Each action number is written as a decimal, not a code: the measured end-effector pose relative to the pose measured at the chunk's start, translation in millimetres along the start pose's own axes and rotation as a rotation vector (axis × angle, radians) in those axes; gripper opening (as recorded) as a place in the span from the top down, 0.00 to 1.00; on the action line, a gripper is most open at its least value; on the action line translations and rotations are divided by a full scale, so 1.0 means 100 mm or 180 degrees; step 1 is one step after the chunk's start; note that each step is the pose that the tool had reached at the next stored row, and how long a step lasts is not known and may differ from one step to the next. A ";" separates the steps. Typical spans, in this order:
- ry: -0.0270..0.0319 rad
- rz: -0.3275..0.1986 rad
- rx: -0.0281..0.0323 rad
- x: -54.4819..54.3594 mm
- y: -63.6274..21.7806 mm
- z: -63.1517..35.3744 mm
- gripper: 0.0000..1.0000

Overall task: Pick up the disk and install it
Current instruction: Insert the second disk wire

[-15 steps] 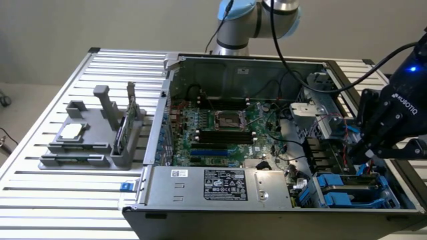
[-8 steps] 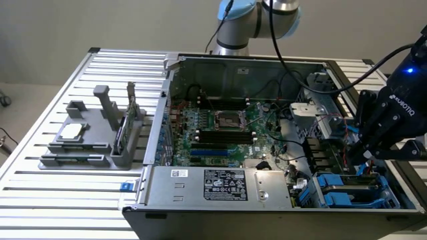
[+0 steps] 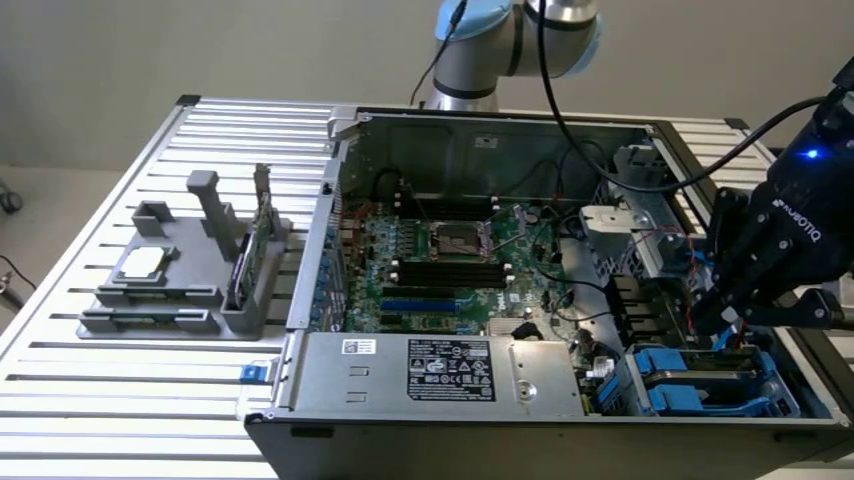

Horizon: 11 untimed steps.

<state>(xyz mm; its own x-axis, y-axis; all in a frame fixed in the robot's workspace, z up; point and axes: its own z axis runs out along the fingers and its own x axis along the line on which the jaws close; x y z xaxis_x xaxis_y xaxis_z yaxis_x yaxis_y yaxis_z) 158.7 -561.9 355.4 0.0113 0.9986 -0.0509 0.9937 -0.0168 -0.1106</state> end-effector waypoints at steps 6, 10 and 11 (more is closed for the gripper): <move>0.0051 -0.0006 0.0001 -0.07 0.050 0.003 0.84; 0.0067 -0.0008 0.0004 -0.14 0.058 0.010 0.84; 0.0067 -0.0008 0.0004 -0.15 0.059 0.011 0.84</move>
<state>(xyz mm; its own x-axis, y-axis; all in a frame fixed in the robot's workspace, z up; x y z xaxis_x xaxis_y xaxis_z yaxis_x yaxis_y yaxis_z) 164.2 -576.6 354.4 0.0112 0.9995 -0.0296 0.9936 -0.0144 -0.1119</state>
